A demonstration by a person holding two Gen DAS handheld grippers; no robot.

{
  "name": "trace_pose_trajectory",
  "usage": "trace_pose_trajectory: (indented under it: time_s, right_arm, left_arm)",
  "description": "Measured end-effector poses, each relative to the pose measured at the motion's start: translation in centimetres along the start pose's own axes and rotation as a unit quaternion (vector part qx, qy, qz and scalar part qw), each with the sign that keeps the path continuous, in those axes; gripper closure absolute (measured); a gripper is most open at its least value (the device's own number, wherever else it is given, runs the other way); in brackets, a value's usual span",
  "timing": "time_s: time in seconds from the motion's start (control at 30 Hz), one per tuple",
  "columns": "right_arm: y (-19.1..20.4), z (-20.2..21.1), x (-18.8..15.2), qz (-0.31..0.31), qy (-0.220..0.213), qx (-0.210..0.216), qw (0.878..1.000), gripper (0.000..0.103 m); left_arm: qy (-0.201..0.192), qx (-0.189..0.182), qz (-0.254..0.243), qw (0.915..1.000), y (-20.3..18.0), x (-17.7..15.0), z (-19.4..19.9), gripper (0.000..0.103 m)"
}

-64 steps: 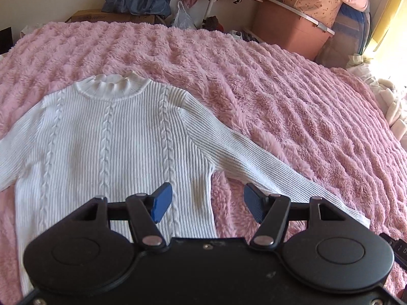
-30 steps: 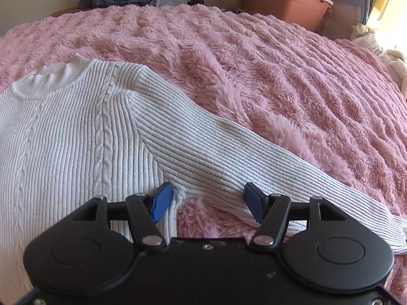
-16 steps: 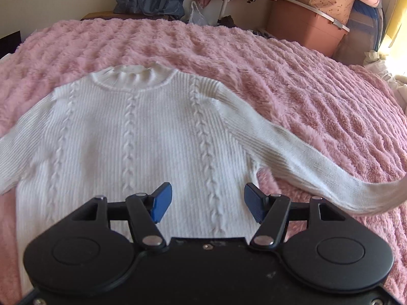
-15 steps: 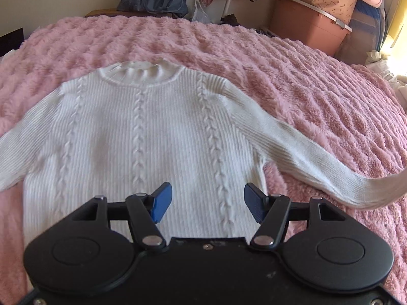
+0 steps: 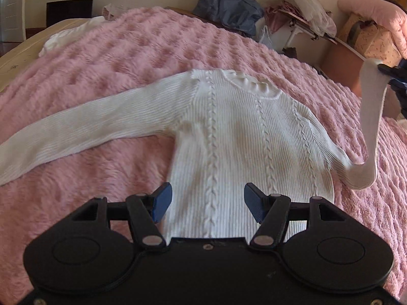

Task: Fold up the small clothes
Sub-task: 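Lift the sleeve with the right tool and fold it across the body, then release the sleeve with the right tool and lay it flat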

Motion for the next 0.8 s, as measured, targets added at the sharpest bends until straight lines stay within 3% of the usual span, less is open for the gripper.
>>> trace_pose_trajectory:
  time_s: [0.2,0.4,0.57,0.63,0.67,0.7,0.77,0.8]
  right_arm:
    - [6.3,-9.1,-8.0,0.063,0.077,0.035,0.994,0.094]
    - [8.1,-15.9,-16.8,0.116,0.164,0.023,0.979,0.094]
    - [8.2,-19.0,-22.3,0.179,0.212,-0.002,0.961,0.093]
    - [7.4,-19.9,-23.6,0.187,0.231,-0.01,0.955,0.088]
    - [7.1,-20.2,-24.1,0.186,0.244,-0.007,0.952,0.08]
    - [6.7,-20.3,-24.6,0.181,0.26,-0.005,0.948,0.062]
    - [6.1,-19.6,-24.3,0.167,0.264,0.006,0.95,0.04]
    - [6.1,-18.7,-23.8,0.164,0.257,0.02,0.952,0.04]
  left_arm:
    - [-0.029,0.01,0.053,0.9981,6.5,-0.1,3.1,0.037]
    - [-0.036,0.022,0.085,0.9955,10.6,-0.5,3.7,0.037]
    - [-0.039,0.028,0.1,0.9939,12.0,-0.4,3.4,0.037]
    - [-0.04,0.029,0.103,0.9935,12.1,0.0,3.1,0.037]
    - [-0.043,0.029,0.103,0.9933,12.1,0.4,3.0,0.037]
    - [-0.046,0.03,0.103,0.9931,12.0,0.7,3.0,0.037]
    - [-0.053,0.025,0.098,0.9935,11.3,1.9,2.5,0.037]
    - [-0.055,0.021,0.096,0.9936,11.0,2.6,2.2,0.037]
Point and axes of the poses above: each gripper's, at about its wrist camera, not at the fingertips, and z roughly against the way its jaws point, y to its left, x to its top, the point moved 10 cm from there along -z, roughly the way its jaws point, and after that the axes turned 14 degrees about y, right-handed, at the moved point
